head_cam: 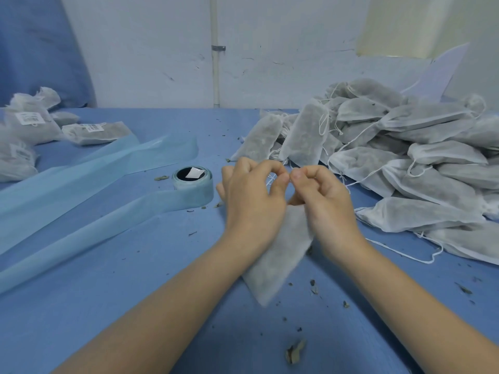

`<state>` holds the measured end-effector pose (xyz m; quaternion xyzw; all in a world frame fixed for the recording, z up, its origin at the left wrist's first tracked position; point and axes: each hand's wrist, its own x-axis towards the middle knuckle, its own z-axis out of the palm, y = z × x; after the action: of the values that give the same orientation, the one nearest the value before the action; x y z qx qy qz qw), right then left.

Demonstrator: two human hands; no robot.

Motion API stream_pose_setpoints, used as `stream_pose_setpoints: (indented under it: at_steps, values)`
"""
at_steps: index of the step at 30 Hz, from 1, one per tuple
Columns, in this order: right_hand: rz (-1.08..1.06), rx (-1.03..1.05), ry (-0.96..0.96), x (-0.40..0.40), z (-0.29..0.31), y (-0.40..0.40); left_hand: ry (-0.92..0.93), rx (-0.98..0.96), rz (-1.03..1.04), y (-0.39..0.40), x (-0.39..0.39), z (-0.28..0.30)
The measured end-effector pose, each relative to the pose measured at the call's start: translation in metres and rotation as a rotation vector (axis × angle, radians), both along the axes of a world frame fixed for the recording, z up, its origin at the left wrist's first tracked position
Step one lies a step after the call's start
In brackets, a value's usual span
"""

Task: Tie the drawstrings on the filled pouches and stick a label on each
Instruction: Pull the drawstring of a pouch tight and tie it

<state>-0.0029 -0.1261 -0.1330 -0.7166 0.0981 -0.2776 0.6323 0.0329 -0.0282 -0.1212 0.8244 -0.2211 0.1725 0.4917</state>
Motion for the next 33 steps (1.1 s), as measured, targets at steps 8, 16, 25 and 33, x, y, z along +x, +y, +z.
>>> stream_pose_setpoints:
  at_steps: [8,16,25,33]
  values:
    - [-0.075,-0.120,-0.044,0.003,0.007,0.002,-0.046,-0.045,0.142,0.015,0.019,0.015]
    - [-0.273,0.248,-0.156,0.009,0.008,-0.011,0.244,-0.147,-0.028,0.010,0.021,0.004]
    - [-0.409,0.469,-0.170,0.016,0.004,-0.036,1.080,-0.611,-0.508,0.003,0.014,-0.004]
    - [0.032,0.087,-0.089,0.007,0.002,-0.028,1.068,-0.813,-0.450,0.009,0.020,-0.009]
